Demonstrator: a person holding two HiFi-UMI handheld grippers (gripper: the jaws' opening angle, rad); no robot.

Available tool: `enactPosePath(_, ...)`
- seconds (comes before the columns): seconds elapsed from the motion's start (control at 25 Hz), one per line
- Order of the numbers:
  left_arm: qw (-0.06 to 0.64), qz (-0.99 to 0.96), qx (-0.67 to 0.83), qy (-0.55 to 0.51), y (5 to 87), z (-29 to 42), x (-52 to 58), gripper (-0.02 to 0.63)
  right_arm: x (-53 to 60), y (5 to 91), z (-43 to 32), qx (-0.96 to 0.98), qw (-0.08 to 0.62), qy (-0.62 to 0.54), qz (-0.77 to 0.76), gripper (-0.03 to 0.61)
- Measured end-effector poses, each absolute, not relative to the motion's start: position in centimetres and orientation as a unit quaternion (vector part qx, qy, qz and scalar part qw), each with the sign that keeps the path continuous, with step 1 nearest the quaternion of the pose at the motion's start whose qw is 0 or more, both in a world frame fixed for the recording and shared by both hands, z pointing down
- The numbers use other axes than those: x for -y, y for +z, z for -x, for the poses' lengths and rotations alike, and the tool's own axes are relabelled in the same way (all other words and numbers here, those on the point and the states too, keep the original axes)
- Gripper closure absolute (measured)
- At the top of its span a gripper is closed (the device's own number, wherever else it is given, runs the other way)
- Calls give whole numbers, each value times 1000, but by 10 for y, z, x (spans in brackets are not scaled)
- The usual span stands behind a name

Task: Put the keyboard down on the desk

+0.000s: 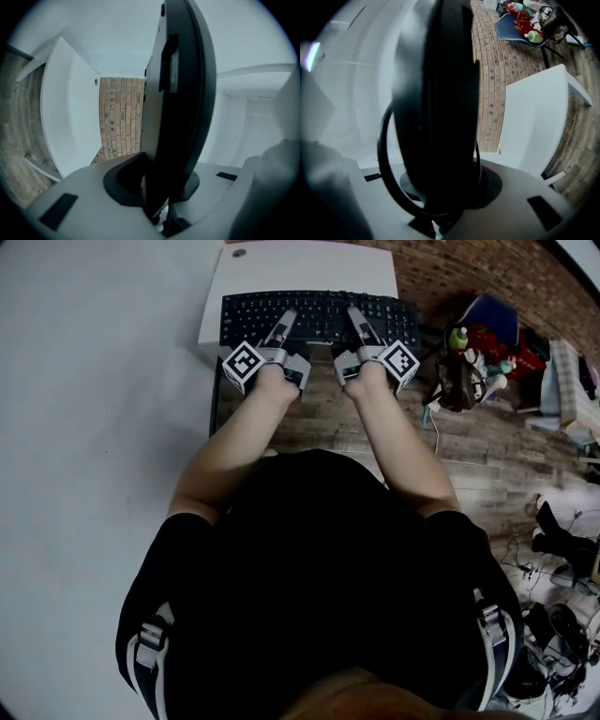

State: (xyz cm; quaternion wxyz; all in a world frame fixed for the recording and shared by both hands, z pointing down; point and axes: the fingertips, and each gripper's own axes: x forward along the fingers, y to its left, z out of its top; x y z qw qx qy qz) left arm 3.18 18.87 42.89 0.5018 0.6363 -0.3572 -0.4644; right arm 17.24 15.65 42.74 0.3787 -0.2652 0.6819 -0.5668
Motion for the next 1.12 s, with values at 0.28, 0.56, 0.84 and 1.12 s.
enactPosePath(0.28,507,-630,355,-468,431,-34,-186,535,-153,432,-174,-681,376,-568,269,439)
enactPosePath(0.56,510,-630,342,-476,439,-34,-181,535,-149,439,-173,-683,375,-564,273,439)
enactPosePath(0.84,509,-632,341,-474,441,-33,-179,535,-150,439,-173,-682,378,-563,273,439)
enactPosePath(1.12,505,-632,348,-474,442,-30,-178,535,-145,441,-170,-683,376,-565,270,439)
